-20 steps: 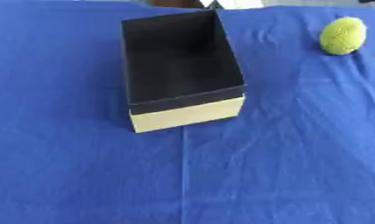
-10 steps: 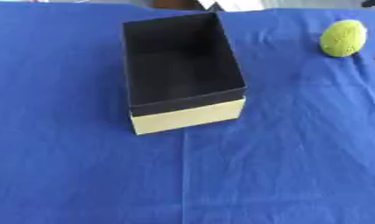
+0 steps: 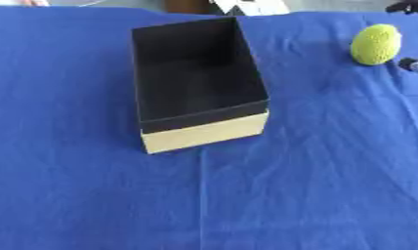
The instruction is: Pick up objects on the table and place them in the box.
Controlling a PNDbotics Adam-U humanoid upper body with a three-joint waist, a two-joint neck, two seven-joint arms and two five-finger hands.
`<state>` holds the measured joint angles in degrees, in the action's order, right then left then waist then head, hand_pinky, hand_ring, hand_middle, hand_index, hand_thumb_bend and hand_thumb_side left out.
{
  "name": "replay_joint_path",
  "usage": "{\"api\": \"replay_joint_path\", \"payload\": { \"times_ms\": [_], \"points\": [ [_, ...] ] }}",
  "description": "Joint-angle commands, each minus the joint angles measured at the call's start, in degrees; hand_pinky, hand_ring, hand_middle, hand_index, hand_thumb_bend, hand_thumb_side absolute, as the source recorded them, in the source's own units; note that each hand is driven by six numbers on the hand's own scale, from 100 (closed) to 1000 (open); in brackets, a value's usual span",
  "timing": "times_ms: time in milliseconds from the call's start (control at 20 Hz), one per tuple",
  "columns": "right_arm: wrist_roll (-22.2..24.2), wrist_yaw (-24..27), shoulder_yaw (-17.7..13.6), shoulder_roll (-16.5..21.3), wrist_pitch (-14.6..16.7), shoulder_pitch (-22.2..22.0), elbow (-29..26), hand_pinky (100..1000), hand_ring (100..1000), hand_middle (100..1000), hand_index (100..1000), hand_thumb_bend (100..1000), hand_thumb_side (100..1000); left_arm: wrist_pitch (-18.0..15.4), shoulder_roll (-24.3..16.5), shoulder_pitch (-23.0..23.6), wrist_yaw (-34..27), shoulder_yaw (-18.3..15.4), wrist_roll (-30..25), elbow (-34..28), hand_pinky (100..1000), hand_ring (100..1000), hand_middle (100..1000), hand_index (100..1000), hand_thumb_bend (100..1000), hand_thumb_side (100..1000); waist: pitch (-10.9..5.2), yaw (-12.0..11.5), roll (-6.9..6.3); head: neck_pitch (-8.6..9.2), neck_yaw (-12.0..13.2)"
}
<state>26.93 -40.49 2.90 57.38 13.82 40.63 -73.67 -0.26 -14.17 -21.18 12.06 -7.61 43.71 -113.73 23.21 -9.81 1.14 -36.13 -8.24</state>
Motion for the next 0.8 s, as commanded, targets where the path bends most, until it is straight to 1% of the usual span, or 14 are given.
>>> {"api": "replay_joint_path", "payload": {
  "times_ms": [50,450,800],
  "points": [
    [-0.49,-1.45,-0.44,0.83,0.17,1.54,2.5,916,904,920,1000,370,100,-0.1,-0.73,-0.51,-0.22,0.01,-0.18,-0.86,493,674,652,667,925,752,-1.72,-0.12,-0.88,0.47,-0.22],
    [-1.41,-3.46,-0.69,-0.52,0.55,3.43,6.8,915,901,919,1000,362,100,-0.07,-0.63,-0.76,-0.43,0.27,-0.5,-0.86,490,675,653,666,927,750,-0.88,-0.42,-1.17,0.76,-0.46],
    [-2.56,-4.06,-0.87,-1.04,0.67,5.2,7.13,914,898,919,1000,345,100,0.02,-0.59,-0.95,-0.51,0.32,-0.65,-0.86,488,676,654,665,929,749,0.13,-0.84,-1.48,1.6,-1.01]
  ]
}}
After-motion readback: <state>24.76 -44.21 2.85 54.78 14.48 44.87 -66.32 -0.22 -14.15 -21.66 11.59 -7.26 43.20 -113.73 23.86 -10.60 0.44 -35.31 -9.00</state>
